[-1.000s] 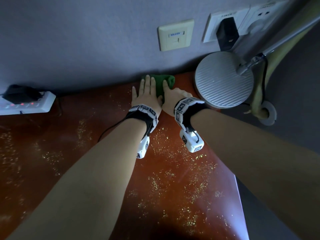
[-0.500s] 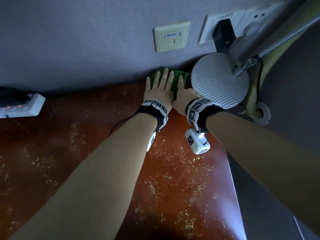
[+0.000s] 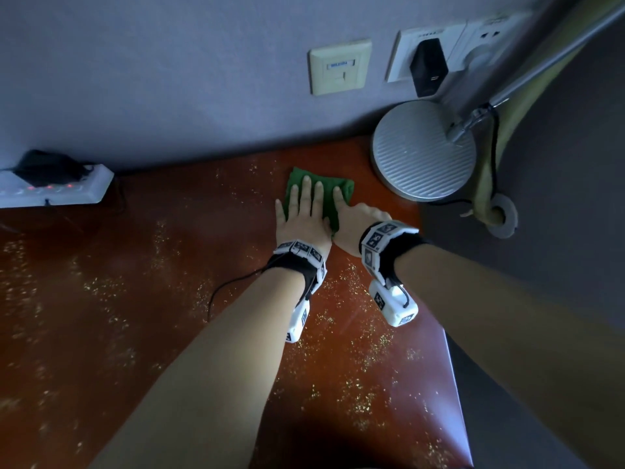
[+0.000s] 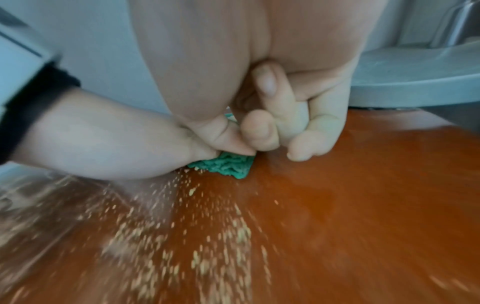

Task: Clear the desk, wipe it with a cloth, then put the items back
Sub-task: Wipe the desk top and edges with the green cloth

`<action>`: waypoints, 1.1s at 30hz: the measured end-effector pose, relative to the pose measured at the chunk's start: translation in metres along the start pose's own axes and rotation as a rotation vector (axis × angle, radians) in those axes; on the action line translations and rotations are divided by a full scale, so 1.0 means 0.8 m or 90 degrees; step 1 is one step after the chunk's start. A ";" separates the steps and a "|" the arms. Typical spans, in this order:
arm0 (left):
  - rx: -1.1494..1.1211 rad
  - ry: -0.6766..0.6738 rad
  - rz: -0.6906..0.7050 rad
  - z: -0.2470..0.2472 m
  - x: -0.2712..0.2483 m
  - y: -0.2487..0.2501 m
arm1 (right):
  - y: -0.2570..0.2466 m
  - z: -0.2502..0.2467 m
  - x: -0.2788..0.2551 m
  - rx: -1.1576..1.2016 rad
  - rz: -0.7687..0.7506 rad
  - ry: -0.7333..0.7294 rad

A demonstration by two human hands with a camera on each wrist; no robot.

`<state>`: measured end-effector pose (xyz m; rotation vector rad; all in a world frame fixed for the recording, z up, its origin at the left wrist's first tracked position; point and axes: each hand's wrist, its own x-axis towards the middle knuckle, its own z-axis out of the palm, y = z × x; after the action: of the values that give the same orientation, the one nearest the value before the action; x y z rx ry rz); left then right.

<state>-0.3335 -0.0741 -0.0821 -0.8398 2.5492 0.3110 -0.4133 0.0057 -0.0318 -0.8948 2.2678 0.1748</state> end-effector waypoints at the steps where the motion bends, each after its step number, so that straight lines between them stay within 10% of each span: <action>1: 0.001 -0.004 -0.003 0.006 -0.011 0.005 | 0.005 0.005 -0.011 -0.006 -0.004 -0.007; 12: 0.013 -0.028 -0.021 0.048 -0.072 0.057 | 0.048 0.034 -0.073 -0.008 -0.021 -0.037; 33: -0.052 0.029 0.196 -0.005 0.032 0.086 | 0.073 0.012 -0.029 0.134 0.116 0.007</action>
<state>-0.3954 -0.0340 -0.0852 -0.4836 2.7226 0.4976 -0.4334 0.0661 -0.0309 -0.5813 2.3256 0.0121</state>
